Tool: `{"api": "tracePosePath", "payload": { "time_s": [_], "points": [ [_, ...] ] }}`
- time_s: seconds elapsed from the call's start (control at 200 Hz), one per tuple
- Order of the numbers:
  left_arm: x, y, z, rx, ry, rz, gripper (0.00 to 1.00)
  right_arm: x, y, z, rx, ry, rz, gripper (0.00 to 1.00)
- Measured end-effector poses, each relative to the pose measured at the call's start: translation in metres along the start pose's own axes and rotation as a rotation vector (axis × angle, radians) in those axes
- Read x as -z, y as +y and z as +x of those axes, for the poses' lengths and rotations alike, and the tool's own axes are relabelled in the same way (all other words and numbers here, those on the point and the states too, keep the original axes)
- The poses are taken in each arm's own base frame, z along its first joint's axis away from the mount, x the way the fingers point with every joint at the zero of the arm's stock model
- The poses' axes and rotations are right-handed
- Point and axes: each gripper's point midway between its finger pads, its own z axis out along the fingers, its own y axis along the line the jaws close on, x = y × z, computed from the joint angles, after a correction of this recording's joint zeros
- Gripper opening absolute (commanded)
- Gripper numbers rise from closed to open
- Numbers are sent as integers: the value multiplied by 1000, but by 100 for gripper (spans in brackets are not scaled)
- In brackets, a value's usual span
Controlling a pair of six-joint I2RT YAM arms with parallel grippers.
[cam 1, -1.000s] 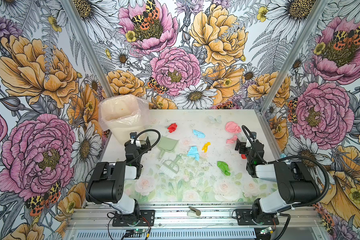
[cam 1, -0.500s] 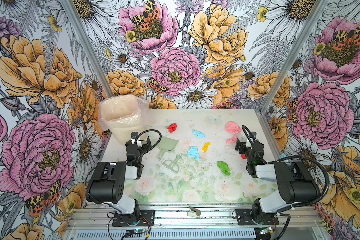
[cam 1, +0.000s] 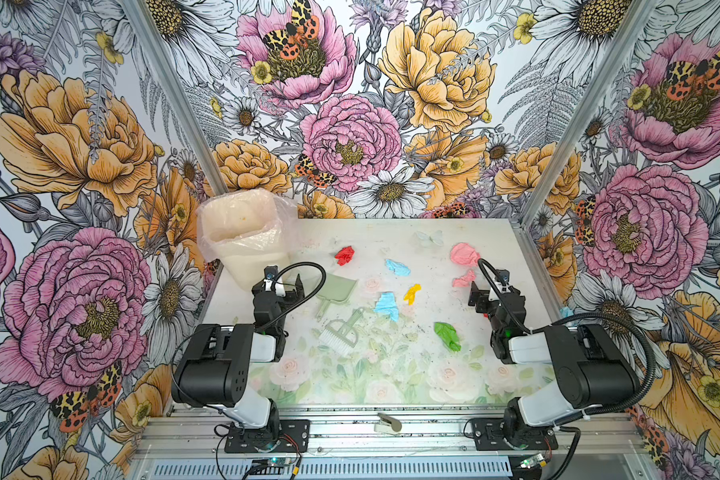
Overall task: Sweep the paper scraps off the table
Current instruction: 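Move the left gripper over the green brush while the right gripper rises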
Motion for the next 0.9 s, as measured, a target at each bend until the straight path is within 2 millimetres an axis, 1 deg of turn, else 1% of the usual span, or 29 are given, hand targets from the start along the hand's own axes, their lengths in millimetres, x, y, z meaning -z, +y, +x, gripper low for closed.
{"api": "tracePosePath", "payload": {
  "time_s": [0.09,0.23,0.36,0.46,0.57,0.615,0.666,0.786,0.901],
  "points": [
    [2,0,-2,-7,-13,0,99,2,-1,-8,0,-2,3,95],
    [7,-2,1,-12,-19,-2,99,2,-2,-36,-6,-39,9,96],
    [15,-4,0,-18,-38,-5,99,8,-3,-48,-6,-35,10,96],
    [20,-4,-5,-18,-61,-10,99,11,0,-55,-11,-20,-11,96],
    [25,-7,-14,-30,-90,-12,99,13,9,-67,-22,1,-67,96],
    [27,-10,-20,-38,-105,-7,99,13,15,-73,-26,7,-98,99],
    [29,-14,-26,-50,-121,0,99,13,20,-78,-30,15,-130,100],
    [39,-27,-42,-80,-151,16,99,20,44,-88,-26,44,-242,100],
    [48,-40,-52,-96,-151,44,99,29,63,-92,-20,63,-326,100]
  ]
}}
